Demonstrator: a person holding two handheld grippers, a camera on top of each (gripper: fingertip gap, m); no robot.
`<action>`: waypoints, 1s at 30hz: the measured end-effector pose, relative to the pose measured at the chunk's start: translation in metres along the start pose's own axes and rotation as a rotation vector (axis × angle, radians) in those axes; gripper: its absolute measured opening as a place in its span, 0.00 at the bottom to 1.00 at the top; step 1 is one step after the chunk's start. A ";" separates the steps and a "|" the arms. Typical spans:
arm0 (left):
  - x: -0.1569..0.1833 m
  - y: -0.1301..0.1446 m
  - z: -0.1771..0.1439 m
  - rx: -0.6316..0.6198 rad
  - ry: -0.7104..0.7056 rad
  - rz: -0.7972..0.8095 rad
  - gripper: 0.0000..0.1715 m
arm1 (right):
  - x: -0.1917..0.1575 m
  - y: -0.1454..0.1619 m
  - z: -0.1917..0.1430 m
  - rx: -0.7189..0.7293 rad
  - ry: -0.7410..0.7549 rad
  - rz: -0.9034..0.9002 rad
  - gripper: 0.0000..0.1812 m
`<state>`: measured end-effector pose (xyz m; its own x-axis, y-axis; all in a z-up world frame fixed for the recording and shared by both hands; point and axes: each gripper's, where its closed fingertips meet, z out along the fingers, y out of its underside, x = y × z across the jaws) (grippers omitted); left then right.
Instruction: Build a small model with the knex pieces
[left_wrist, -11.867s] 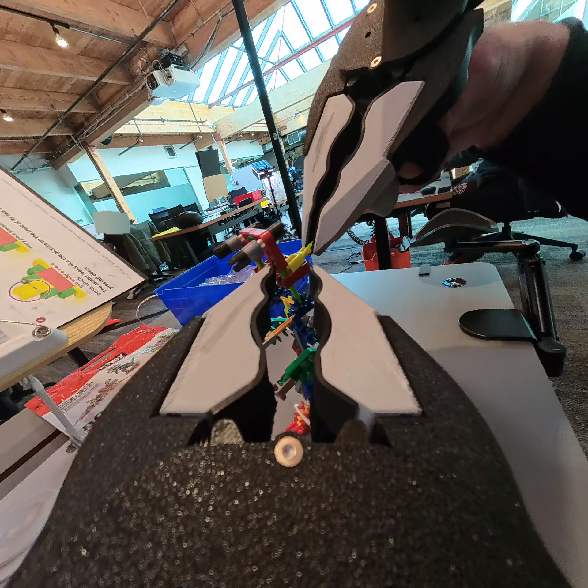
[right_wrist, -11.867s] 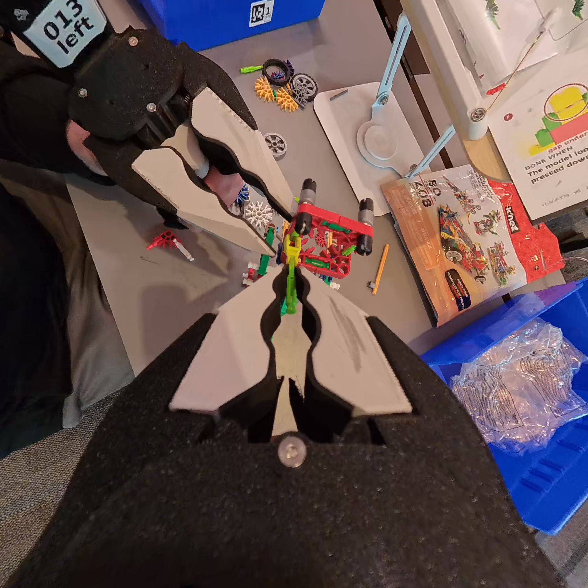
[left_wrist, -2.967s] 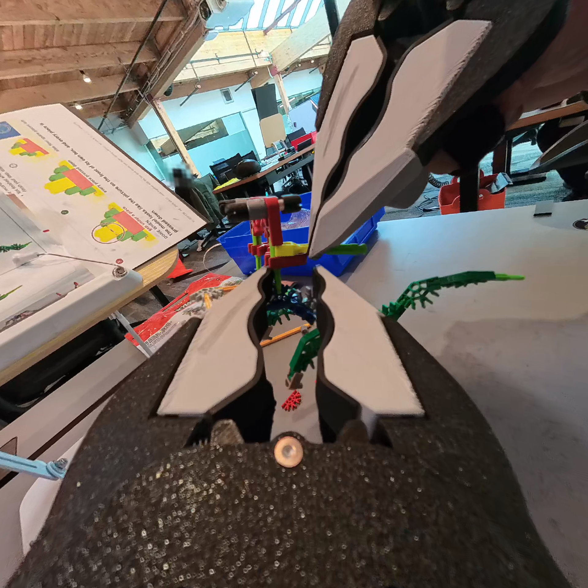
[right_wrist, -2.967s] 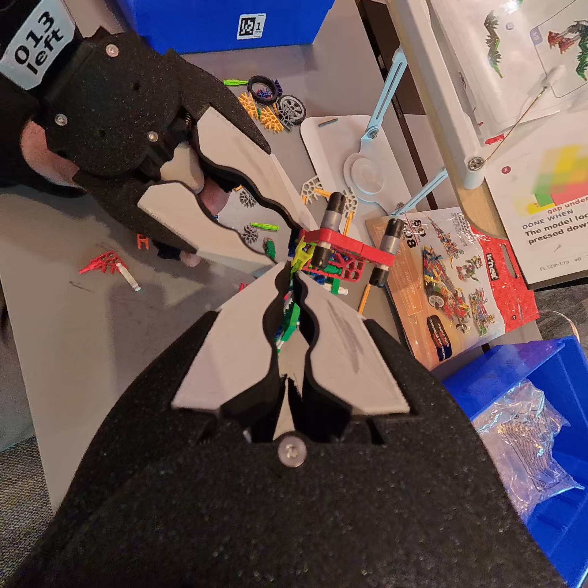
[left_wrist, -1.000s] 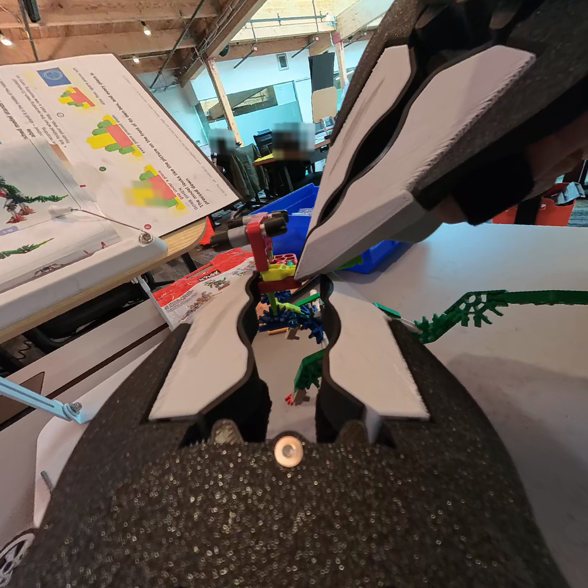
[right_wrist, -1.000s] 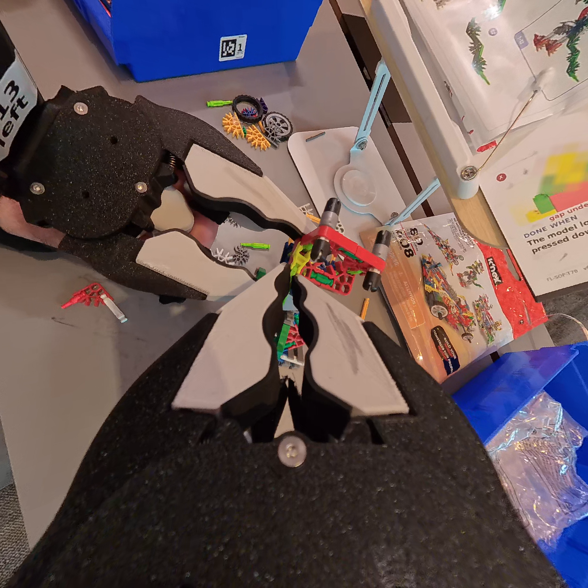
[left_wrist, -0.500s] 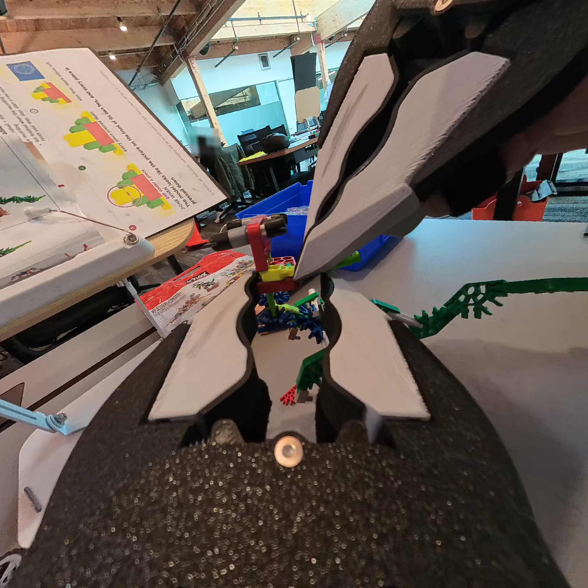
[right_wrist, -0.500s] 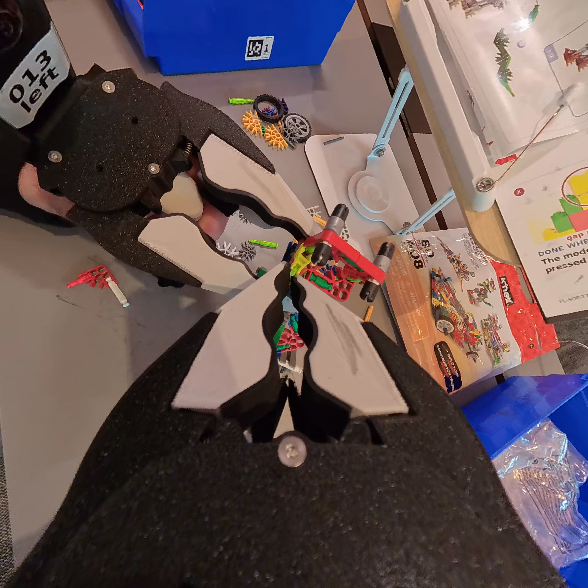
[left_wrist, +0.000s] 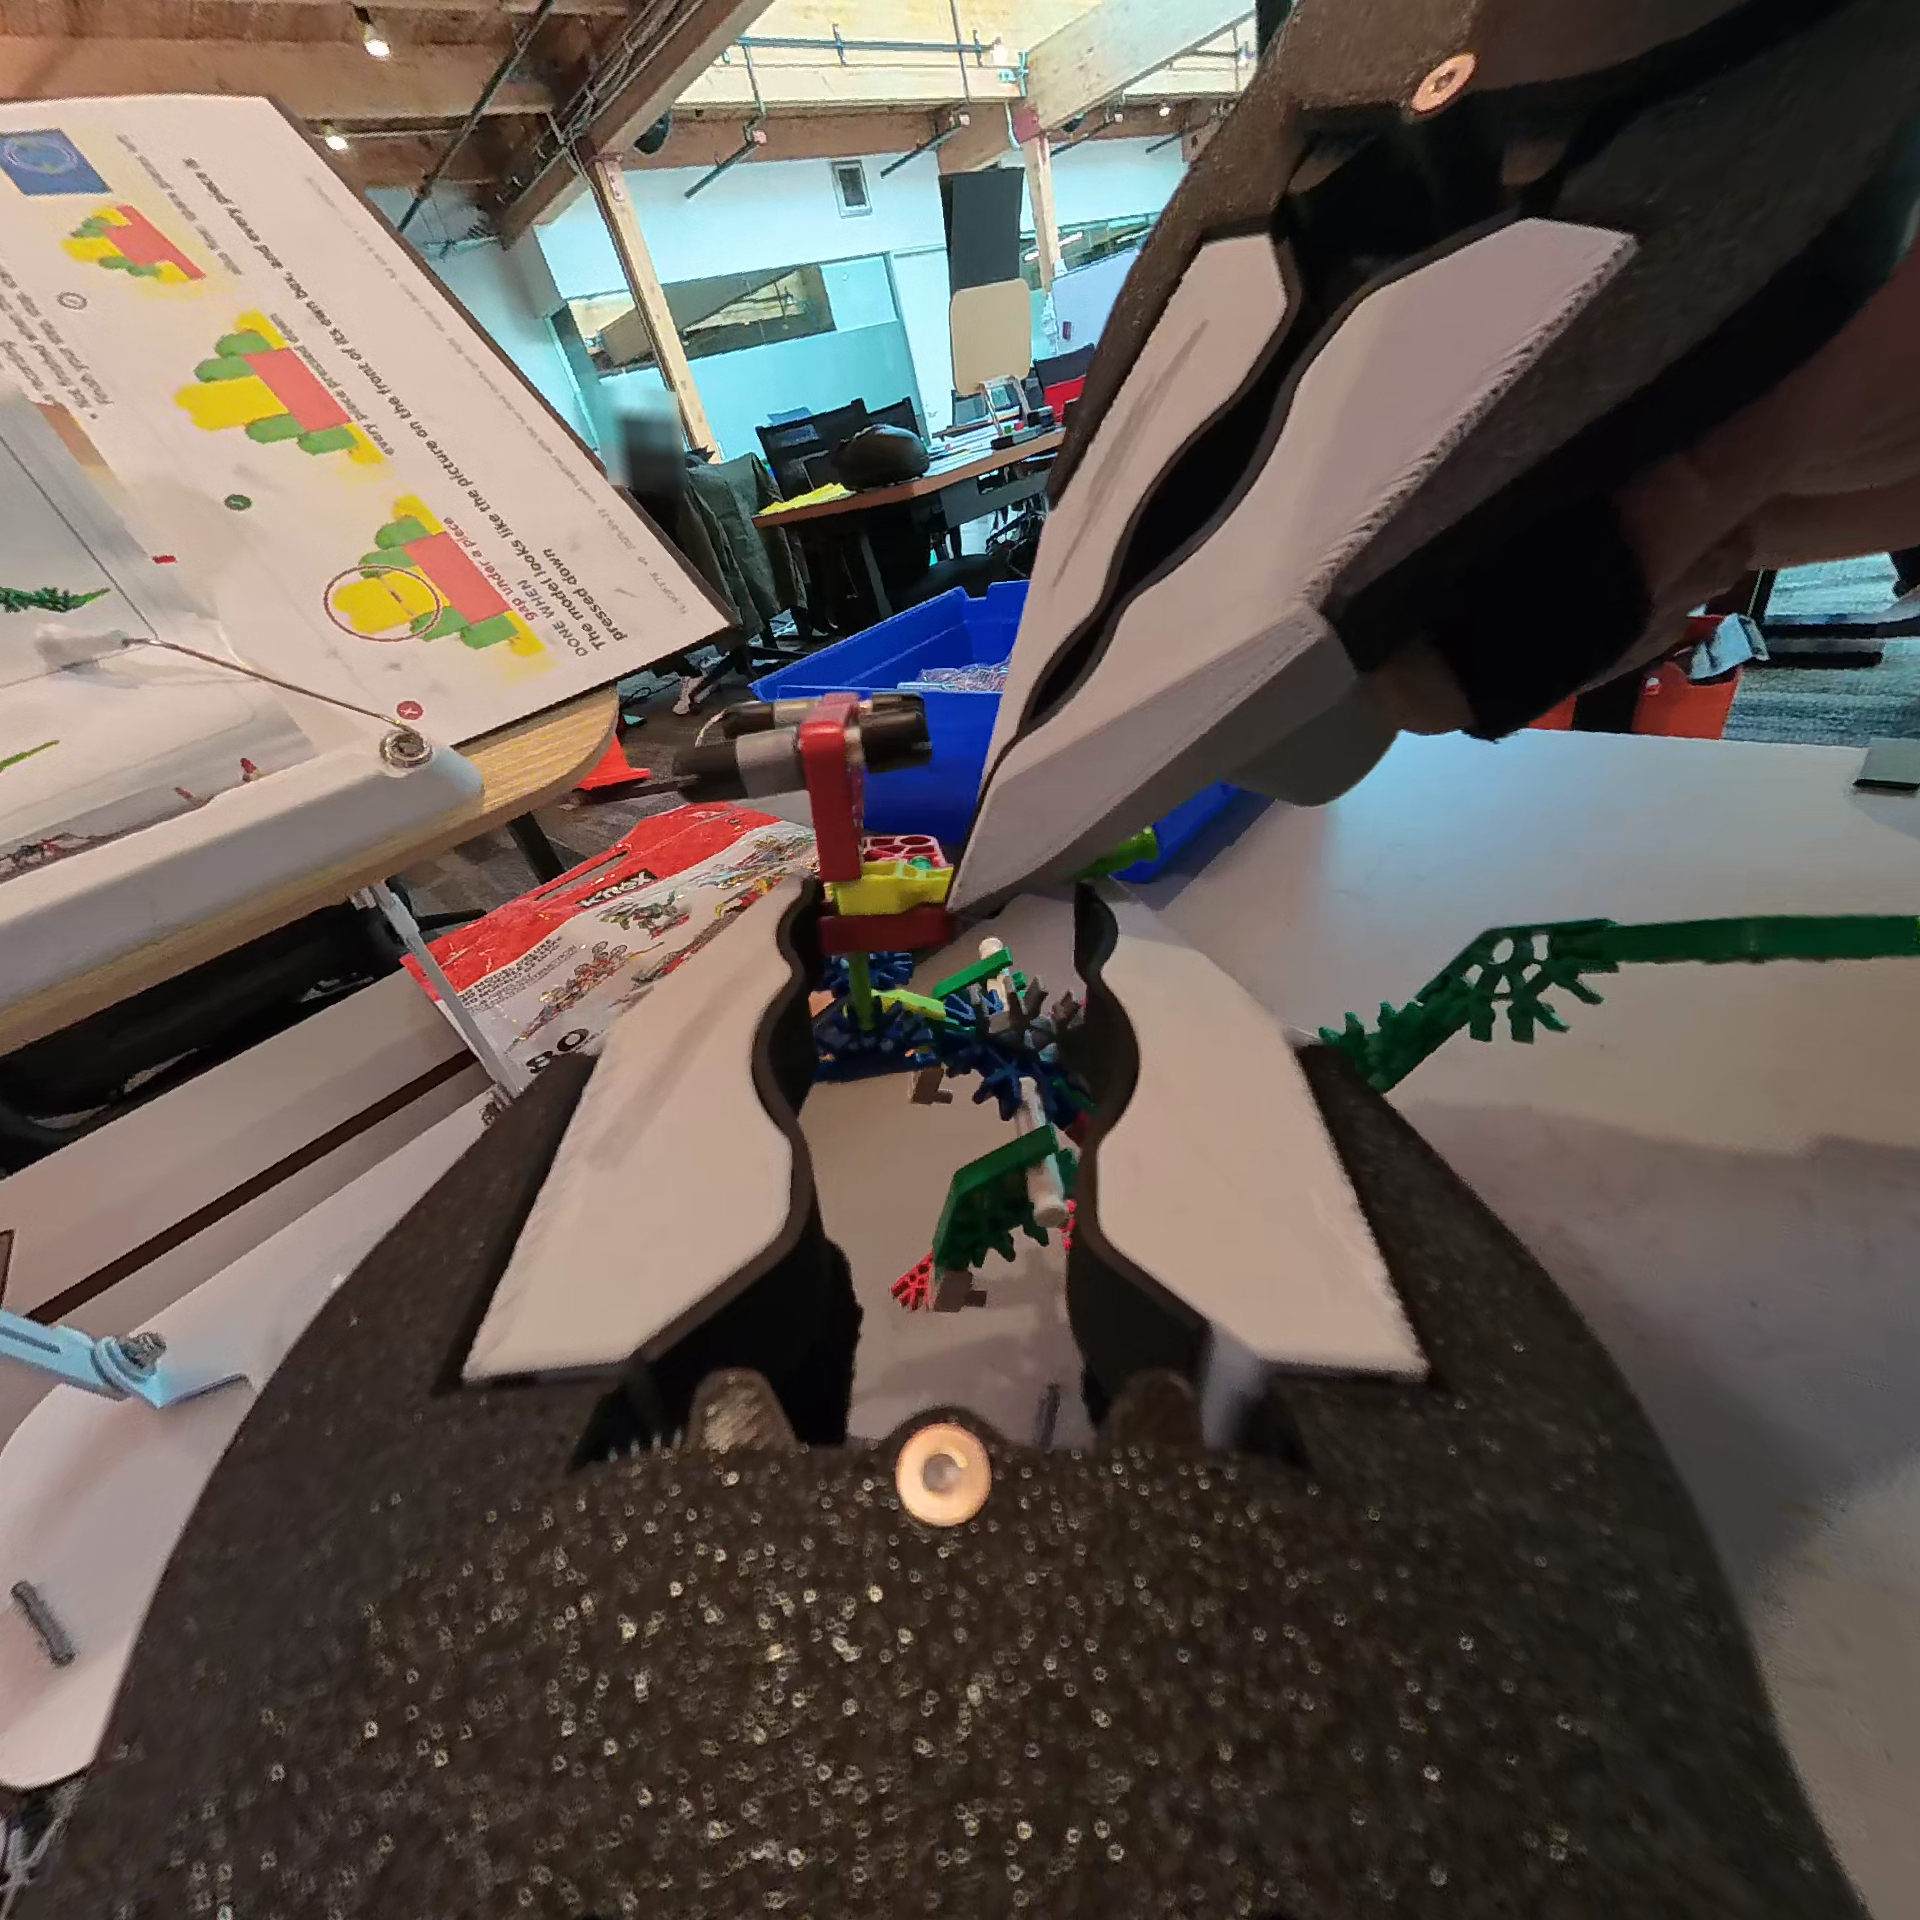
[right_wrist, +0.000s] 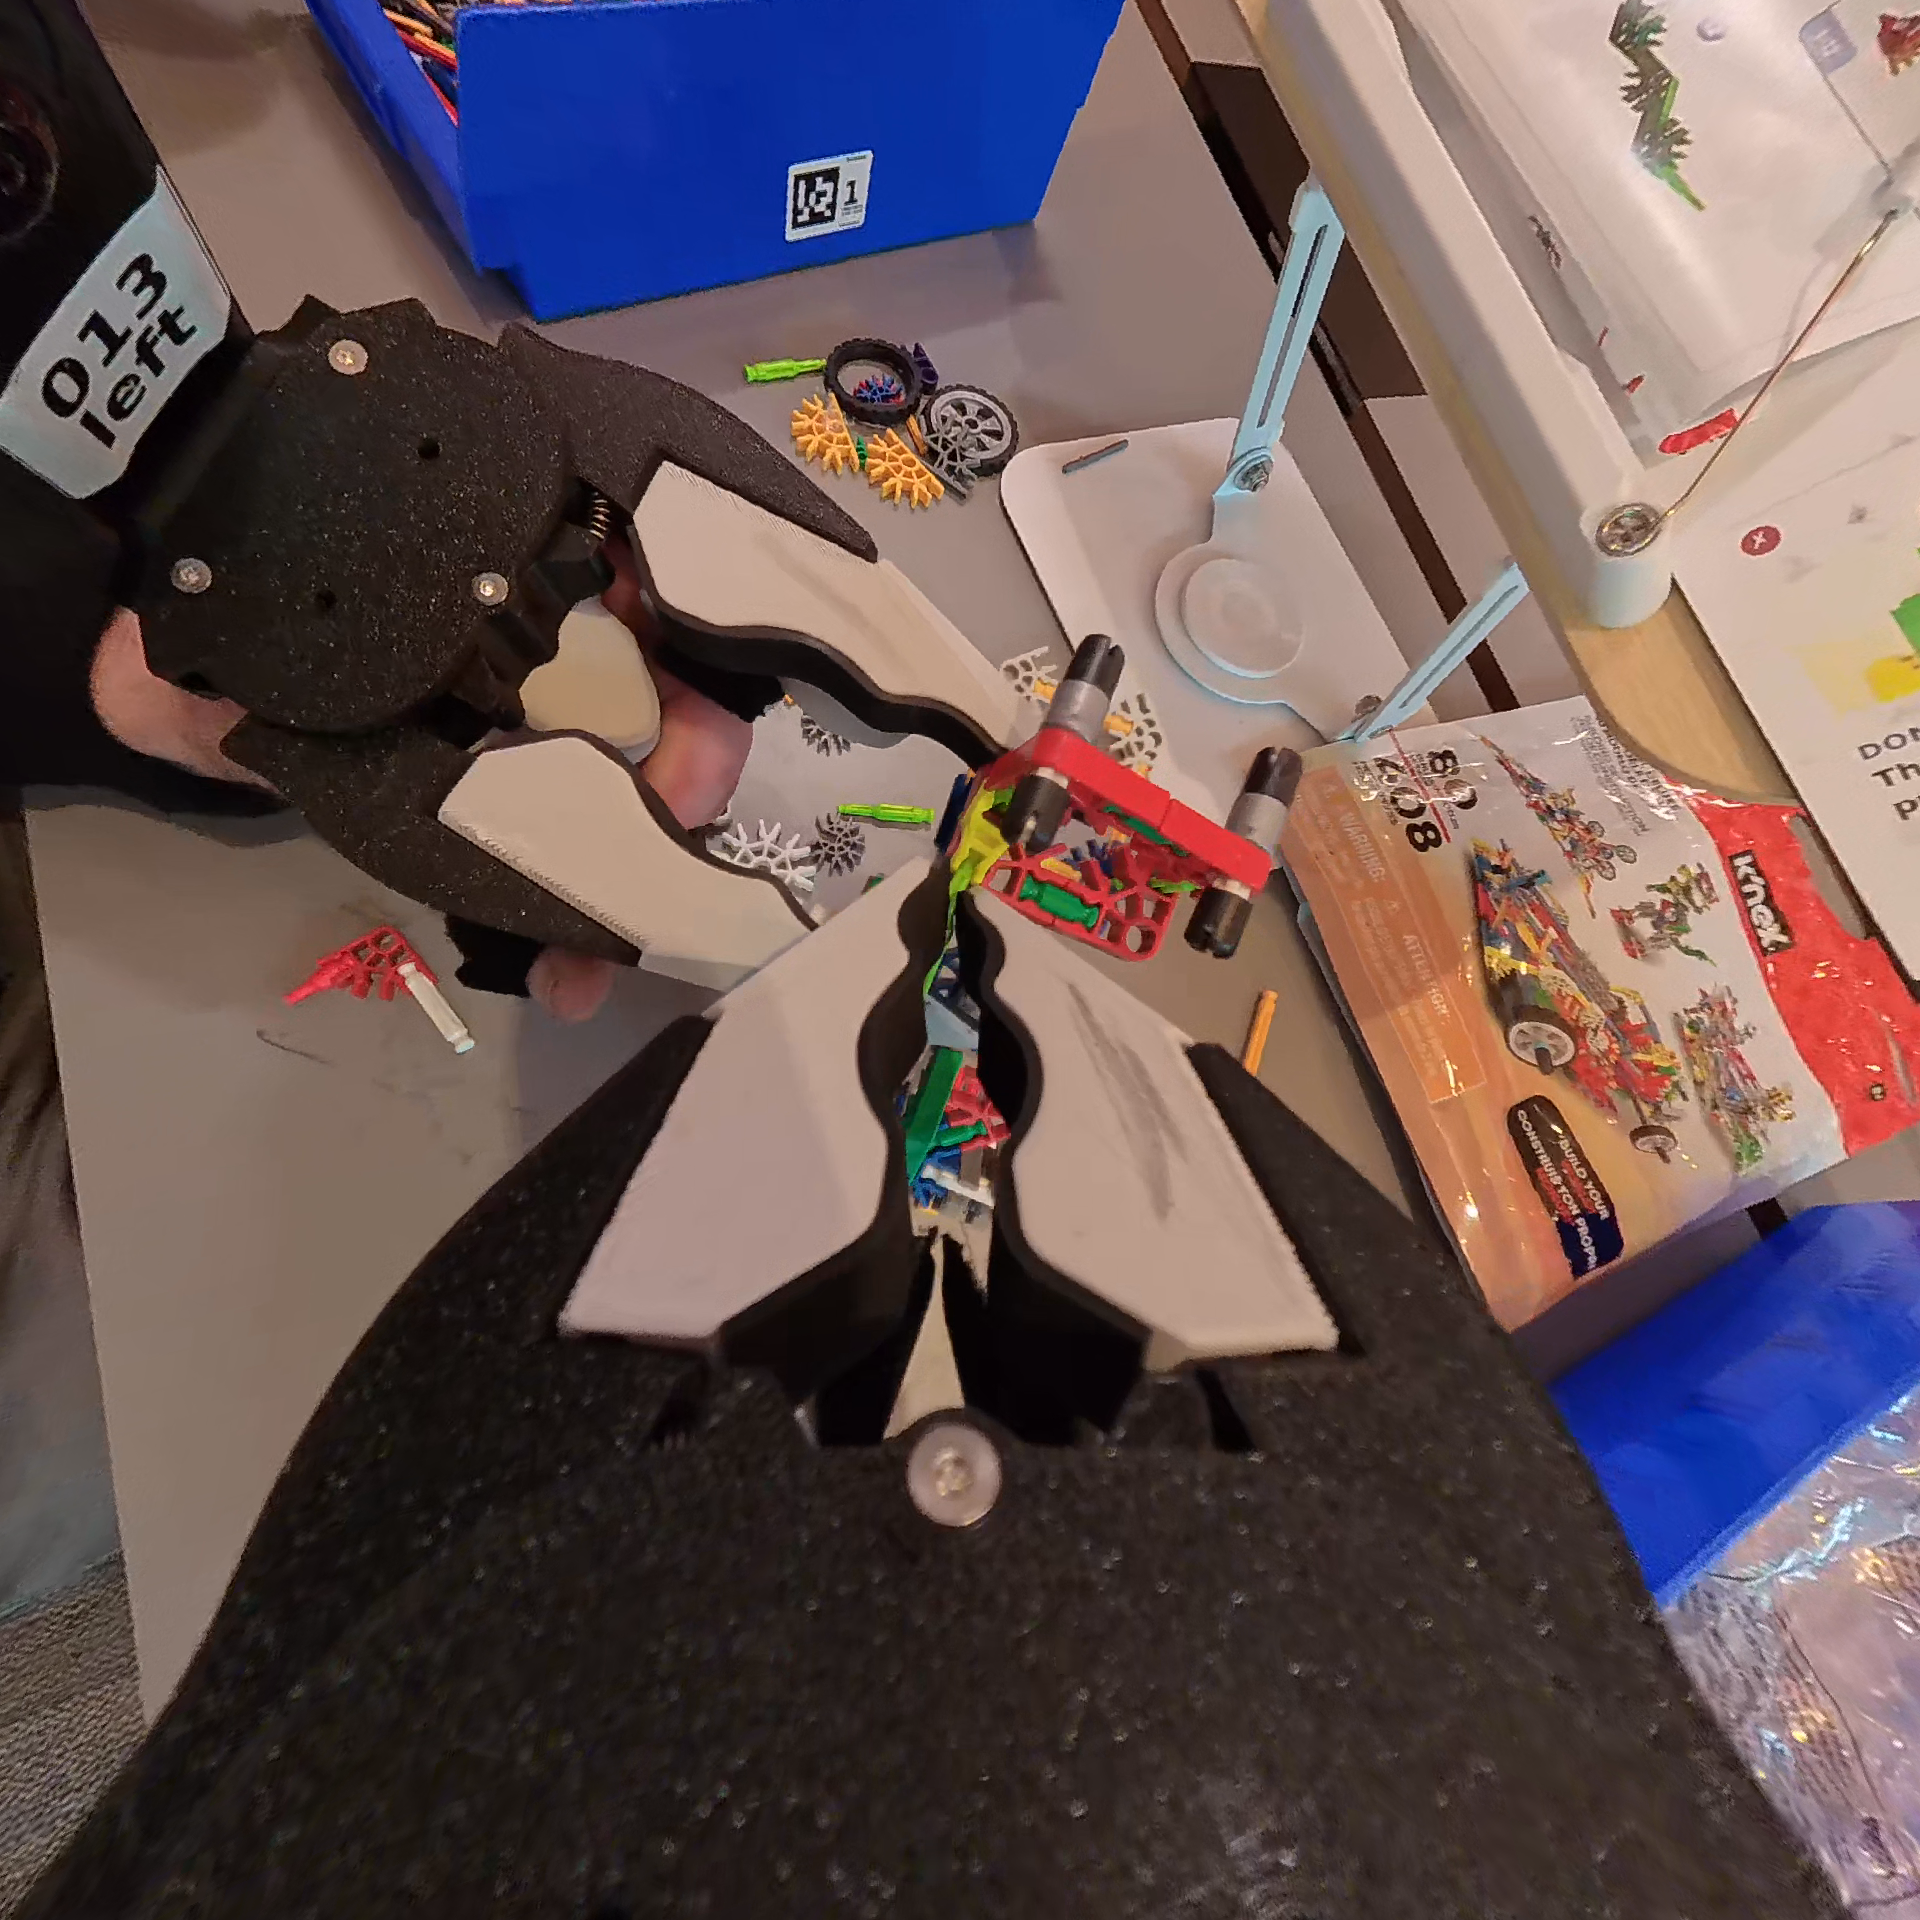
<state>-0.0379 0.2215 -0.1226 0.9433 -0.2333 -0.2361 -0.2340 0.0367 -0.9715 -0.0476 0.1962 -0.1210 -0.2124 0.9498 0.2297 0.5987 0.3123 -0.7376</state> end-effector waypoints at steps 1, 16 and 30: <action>0.001 0.001 0.000 -0.002 0.008 0.005 0.26 | 0.000 0.001 0.000 -0.004 -0.008 0.007 0.00; 0.001 -0.003 0.003 0.015 0.021 -0.011 0.36 | 0.002 0.000 0.004 -0.027 0.004 0.020 0.00; -0.001 -0.006 0.001 0.037 0.022 -0.048 0.30 | 0.001 0.000 0.010 -0.021 0.029 0.003 0.00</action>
<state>-0.0377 0.2226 -0.1167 0.9477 -0.2570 -0.1890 -0.1792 0.0610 -0.9819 -0.0549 0.1969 -0.1272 -0.1884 0.9509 0.2457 0.6158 0.3092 -0.7247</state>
